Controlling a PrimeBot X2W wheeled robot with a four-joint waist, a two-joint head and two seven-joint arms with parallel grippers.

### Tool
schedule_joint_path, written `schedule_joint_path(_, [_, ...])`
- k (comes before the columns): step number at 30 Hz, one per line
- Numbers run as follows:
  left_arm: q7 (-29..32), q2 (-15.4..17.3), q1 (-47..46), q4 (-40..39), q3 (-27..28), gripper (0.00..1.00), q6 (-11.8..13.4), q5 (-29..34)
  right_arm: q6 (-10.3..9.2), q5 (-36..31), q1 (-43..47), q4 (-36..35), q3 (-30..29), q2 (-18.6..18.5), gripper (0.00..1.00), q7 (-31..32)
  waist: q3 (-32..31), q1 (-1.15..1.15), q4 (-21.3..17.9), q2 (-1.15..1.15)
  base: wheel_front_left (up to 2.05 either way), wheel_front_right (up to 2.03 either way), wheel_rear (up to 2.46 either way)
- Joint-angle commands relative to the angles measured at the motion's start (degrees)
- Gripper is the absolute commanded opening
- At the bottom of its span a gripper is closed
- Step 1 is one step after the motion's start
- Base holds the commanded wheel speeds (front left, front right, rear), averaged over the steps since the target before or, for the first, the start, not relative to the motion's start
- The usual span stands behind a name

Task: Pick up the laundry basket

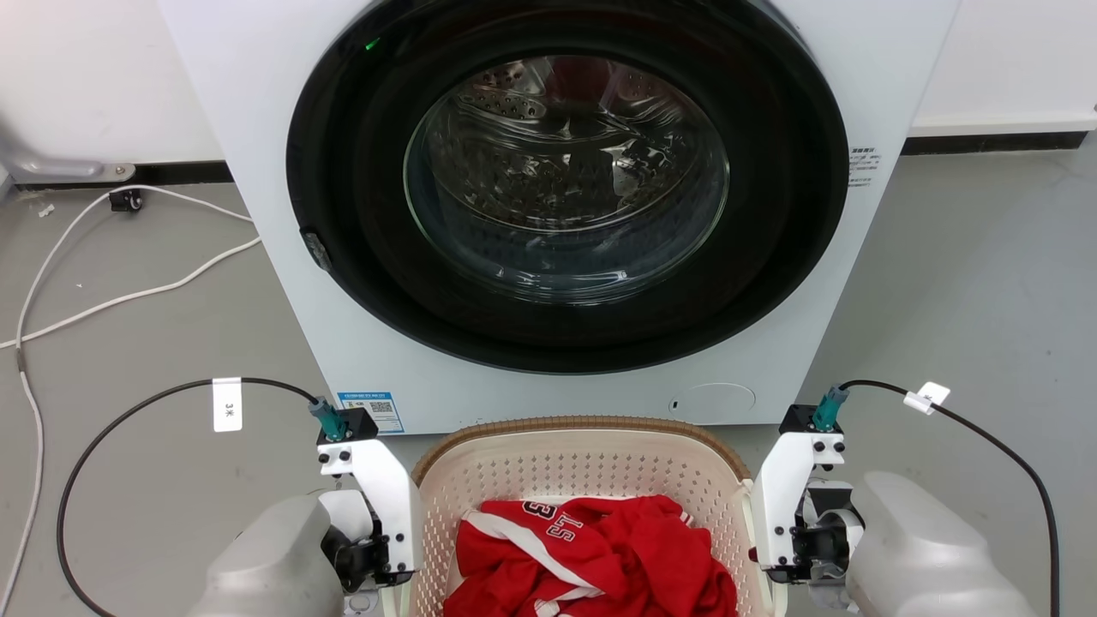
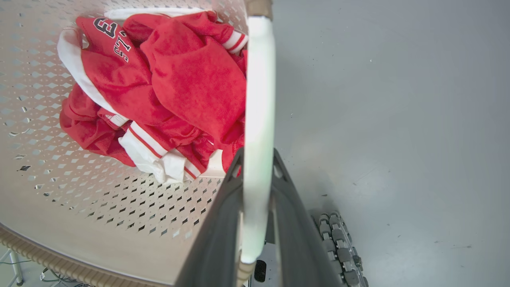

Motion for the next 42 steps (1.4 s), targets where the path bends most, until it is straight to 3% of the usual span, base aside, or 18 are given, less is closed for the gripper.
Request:
schedule_joint_path(1, [-0.3,-1.1,0.3,-0.5,0.0,0.00,-0.6,-0.7,0.66,0.0,0.7,-0.2,0.0,1.2,0.00,-0.2,0.1,0.01,0.0,0.00,0.00,0.00,0.00])
schedule_joint_path(42, [-2.2,-1.8,-0.7,-1.4,-3.4,0.00,-0.6,-4.7,0.66,-4.7,0.1,-0.3,-3.9,1.2,0.00,-2.2,1.0,0.01,0.4,0.00,0.00,0.00,0.00])
